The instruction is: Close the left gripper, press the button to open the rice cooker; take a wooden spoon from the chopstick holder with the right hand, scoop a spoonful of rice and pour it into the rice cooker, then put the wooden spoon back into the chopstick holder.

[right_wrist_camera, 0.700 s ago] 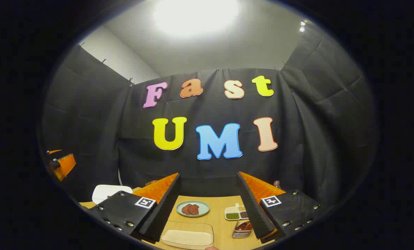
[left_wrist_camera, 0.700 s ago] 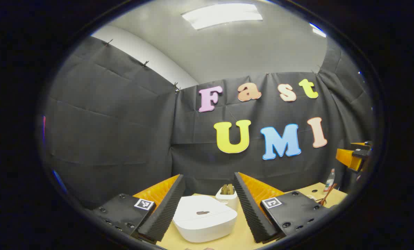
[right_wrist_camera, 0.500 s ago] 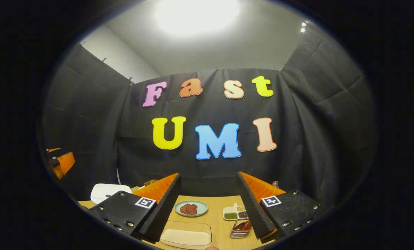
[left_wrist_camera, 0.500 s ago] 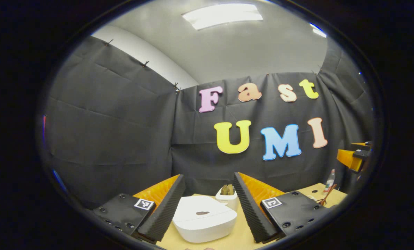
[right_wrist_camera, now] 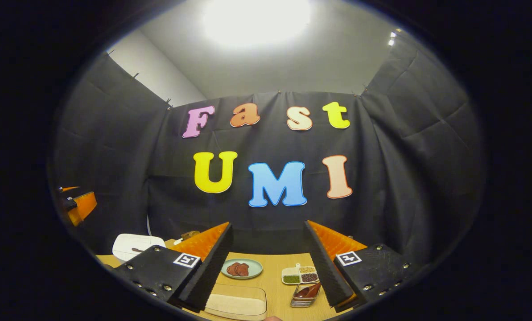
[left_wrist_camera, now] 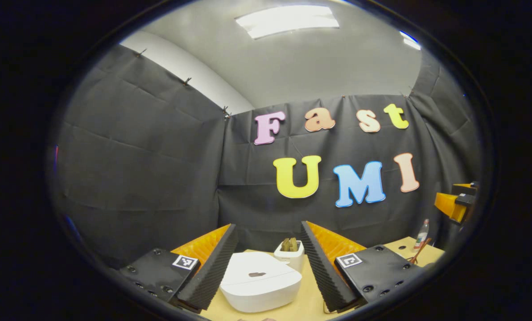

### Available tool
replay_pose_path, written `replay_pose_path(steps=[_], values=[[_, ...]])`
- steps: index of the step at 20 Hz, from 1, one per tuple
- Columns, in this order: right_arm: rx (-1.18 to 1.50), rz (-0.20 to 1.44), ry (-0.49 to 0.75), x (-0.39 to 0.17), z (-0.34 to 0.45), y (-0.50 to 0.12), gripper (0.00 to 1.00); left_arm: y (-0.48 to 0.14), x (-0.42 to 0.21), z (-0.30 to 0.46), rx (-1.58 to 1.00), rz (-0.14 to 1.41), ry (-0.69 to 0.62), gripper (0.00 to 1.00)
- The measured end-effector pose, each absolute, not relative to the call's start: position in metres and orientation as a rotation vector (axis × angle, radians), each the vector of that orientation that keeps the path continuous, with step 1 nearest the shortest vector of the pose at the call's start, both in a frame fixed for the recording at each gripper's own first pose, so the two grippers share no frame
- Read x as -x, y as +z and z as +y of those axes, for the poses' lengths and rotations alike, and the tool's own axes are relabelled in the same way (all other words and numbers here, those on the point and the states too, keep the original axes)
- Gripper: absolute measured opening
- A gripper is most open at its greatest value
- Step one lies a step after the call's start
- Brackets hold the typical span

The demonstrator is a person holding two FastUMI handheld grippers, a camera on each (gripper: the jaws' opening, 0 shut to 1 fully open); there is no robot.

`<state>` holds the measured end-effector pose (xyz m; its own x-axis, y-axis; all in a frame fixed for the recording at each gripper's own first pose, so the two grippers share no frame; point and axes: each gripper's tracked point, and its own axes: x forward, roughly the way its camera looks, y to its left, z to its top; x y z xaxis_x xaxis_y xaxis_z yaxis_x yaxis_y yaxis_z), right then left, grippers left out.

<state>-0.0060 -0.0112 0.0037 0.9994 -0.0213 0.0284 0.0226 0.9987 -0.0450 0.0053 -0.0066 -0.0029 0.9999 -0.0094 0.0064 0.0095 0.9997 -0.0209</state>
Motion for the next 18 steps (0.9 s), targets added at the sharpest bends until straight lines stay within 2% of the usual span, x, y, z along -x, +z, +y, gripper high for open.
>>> replay_pose_path(steps=[12,17,18], values=[[0.056,-0.023,-0.115,0.021,-0.039,0.004,0.95,-0.023,-0.029,-0.006,0.045,0.016,-0.038,0.99],[0.070,-0.023,-0.155,0.029,-0.047,0.006,0.95,-0.029,-0.048,0.007,0.018,0.010,-0.021,0.43],[0.074,-0.022,-0.161,0.031,-0.048,0.007,0.95,-0.031,-0.051,0.009,0.013,0.008,-0.015,0.38]])
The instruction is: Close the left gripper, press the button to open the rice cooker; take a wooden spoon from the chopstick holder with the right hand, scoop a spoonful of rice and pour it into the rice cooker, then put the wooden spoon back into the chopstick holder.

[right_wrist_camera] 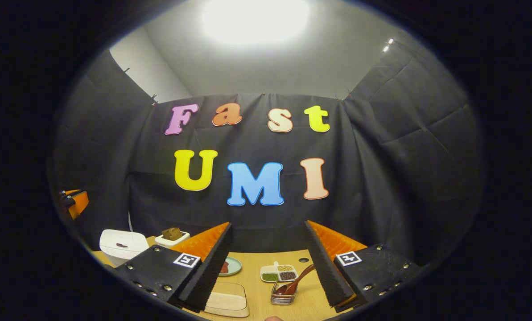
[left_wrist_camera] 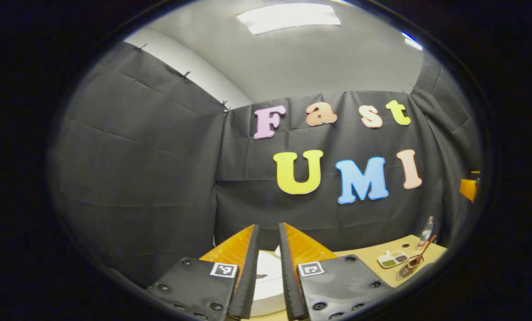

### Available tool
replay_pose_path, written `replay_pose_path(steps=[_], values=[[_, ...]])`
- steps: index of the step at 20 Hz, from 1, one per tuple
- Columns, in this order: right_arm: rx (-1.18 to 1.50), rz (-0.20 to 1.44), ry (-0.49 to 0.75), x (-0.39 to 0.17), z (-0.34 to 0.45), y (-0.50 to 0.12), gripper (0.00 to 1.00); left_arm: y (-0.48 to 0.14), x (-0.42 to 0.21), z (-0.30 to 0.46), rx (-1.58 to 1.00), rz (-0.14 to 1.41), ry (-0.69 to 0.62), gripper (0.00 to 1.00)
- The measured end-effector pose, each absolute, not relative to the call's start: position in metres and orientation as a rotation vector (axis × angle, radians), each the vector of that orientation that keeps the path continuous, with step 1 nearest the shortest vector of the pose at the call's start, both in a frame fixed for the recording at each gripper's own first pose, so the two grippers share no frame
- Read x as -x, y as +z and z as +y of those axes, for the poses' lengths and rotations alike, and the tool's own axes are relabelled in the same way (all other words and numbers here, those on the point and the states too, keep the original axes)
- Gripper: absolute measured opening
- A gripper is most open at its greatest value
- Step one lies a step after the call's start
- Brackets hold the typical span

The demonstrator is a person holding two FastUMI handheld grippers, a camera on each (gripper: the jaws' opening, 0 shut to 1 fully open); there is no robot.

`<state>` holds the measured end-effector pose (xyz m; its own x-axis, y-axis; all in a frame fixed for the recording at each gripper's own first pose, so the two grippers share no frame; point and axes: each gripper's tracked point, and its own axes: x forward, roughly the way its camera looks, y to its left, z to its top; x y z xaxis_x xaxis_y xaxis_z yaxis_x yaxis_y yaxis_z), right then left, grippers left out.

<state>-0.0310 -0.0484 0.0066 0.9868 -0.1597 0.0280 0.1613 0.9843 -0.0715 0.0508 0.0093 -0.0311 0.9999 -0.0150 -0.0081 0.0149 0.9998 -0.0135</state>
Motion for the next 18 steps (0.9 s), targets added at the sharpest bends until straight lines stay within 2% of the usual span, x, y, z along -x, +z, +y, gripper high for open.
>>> replay_pose_path(steps=[4,5,7,8,18], values=[[0.081,-0.005,-0.190,0.036,-0.055,0.003,0.95,-0.049,-0.066,0.015,0.015,0.035,-0.008,0.11],[0.080,-0.001,-0.197,0.038,-0.056,0.002,0.95,-0.055,-0.070,0.013,0.017,0.049,-0.014,0.09],[0.087,0.005,-0.207,0.039,-0.057,0.002,0.95,-0.071,-0.076,0.009,0.020,0.081,-0.029,0.12],[0.094,0.006,-0.213,0.041,-0.059,0.002,0.95,-0.079,-0.081,0.009,0.018,0.094,-0.032,0.09],[0.076,0.059,-0.299,0.056,-0.086,-0.002,0.95,-0.181,-0.119,0.008,-0.008,0.274,-0.018,0.11]])
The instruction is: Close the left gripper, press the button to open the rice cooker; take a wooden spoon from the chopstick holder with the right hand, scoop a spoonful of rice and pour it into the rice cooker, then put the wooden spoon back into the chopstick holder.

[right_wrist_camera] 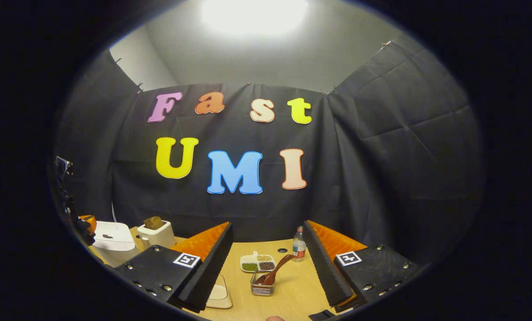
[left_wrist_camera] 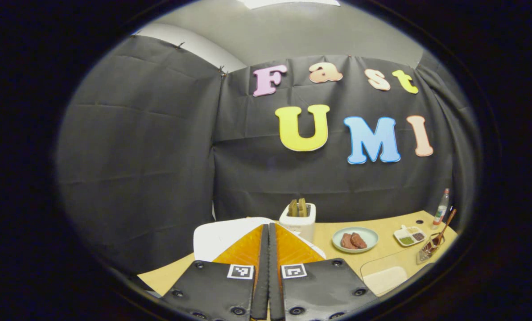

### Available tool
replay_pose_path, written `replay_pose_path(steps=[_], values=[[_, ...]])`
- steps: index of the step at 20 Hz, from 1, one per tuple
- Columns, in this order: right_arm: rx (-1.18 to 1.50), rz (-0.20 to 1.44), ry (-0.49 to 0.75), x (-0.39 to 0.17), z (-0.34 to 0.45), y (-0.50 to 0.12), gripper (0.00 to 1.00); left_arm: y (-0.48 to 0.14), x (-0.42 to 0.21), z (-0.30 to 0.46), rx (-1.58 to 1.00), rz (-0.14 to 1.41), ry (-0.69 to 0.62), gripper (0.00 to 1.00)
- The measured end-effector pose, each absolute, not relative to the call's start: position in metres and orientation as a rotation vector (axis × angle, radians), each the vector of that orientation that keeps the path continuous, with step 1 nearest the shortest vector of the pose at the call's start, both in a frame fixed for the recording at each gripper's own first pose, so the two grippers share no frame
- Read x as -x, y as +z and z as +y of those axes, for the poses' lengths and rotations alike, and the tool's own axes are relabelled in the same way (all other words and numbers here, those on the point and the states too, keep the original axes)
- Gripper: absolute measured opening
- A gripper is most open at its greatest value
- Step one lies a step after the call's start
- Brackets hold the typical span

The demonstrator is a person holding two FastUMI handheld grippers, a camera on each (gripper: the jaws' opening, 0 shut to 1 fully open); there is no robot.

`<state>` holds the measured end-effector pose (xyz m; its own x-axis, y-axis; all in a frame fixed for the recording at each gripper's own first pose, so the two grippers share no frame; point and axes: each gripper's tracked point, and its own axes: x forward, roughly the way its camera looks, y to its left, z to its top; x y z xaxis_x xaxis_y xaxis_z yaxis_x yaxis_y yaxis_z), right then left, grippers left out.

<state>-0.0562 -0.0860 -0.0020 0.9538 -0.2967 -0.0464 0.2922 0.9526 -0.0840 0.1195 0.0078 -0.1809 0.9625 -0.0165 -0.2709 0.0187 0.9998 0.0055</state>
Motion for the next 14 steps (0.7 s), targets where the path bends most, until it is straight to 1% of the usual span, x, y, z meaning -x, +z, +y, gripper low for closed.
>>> replay_pose_path(steps=[5,9,12,14], values=[[0.098,0.076,-0.332,0.062,-0.097,-0.006,0.95,-0.232,-0.134,0.005,-0.010,0.376,-0.008,0.09],[0.100,0.094,-0.333,0.059,-0.098,-0.012,0.95,-0.250,-0.149,0.013,-0.034,0.407,0.017,0.09],[0.103,0.102,-0.336,0.057,-0.101,-0.014,0.95,-0.271,-0.158,0.021,-0.012,0.476,0.044,0.09],[0.103,0.102,-0.340,0.056,-0.103,-0.014,0.95,-0.271,-0.162,0.021,-0.014,0.470,0.049,0.09]])
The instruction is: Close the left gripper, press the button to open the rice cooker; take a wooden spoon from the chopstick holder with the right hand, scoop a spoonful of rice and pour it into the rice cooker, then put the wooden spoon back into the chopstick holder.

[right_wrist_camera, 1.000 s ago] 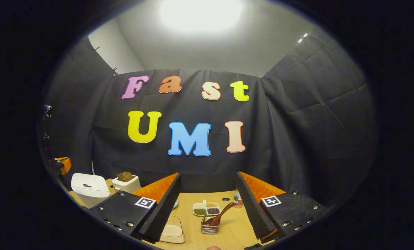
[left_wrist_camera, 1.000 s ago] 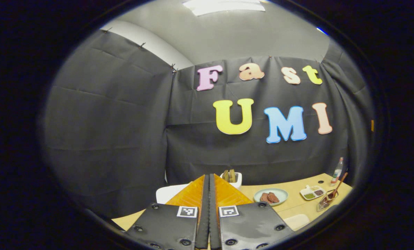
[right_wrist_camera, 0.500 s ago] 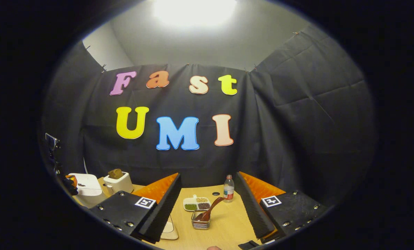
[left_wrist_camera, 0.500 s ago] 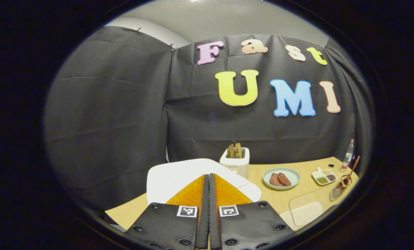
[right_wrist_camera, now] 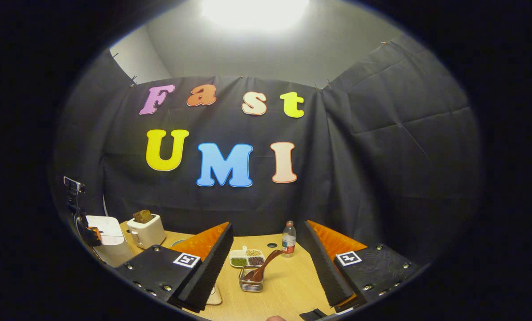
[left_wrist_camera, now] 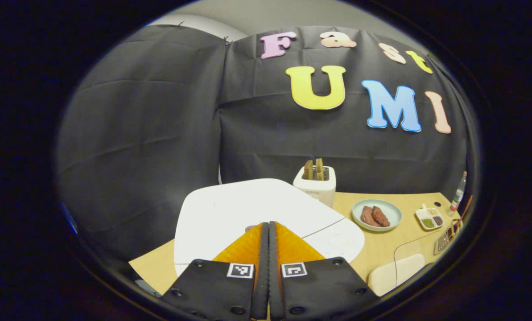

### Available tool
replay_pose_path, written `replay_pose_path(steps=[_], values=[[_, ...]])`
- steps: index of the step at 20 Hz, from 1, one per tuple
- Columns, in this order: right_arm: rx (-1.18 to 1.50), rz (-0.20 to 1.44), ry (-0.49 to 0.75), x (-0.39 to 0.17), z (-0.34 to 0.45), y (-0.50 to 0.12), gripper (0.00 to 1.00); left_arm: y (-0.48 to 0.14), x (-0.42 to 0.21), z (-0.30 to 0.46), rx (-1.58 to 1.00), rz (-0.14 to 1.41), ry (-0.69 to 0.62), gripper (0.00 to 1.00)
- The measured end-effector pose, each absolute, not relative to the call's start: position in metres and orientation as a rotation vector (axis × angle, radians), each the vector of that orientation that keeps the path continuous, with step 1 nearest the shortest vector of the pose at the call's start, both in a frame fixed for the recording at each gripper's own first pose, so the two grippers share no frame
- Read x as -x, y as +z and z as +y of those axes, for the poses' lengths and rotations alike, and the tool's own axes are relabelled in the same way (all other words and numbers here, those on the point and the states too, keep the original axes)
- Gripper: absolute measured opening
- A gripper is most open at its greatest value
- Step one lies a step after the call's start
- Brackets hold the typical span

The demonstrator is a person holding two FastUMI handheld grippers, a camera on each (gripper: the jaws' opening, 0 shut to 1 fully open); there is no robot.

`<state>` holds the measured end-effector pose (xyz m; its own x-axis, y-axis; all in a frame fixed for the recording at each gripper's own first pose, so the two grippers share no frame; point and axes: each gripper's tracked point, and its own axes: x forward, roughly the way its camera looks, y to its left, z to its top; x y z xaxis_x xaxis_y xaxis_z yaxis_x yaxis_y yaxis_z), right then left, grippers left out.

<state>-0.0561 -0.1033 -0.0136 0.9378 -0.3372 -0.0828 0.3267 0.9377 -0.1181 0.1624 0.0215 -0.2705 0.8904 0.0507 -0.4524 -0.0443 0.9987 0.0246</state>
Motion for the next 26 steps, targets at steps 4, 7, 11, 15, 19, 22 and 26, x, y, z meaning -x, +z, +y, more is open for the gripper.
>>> replay_pose_path(steps=[4,7,11,15,19,22,26], values=[[0.106,0.101,-0.342,0.054,-0.106,-0.014,0.95,-0.274,-0.162,0.022,-0.018,0.482,0.057,0.09],[0.099,0.099,-0.341,0.053,-0.106,-0.015,0.95,-0.277,-0.160,0.022,-0.018,0.513,0.049,0.09],[0.067,0.100,-0.322,0.052,-0.101,-0.020,0.95,-0.269,-0.163,0.024,0.067,0.519,0.038,0.08],[0.063,0.093,-0.286,0.047,-0.095,-0.020,0.95,-0.241,-0.168,0.031,0.022,0.466,0.046,0.08],[0.060,0.086,-0.257,0.043,-0.093,-0.020,0.95,-0.167,-0.182,0.039,-0.030,0.313,0.072,0.08],[0.044,0.081,-0.246,0.040,-0.098,-0.018,0.95,-0.128,-0.179,0.045,-0.002,0.236,0.085,0.11],[0.024,0.076,-0.215,0.032,-0.101,-0.018,0.95,-0.072,-0.159,0.042,0.034,0.126,0.068,0.09]])
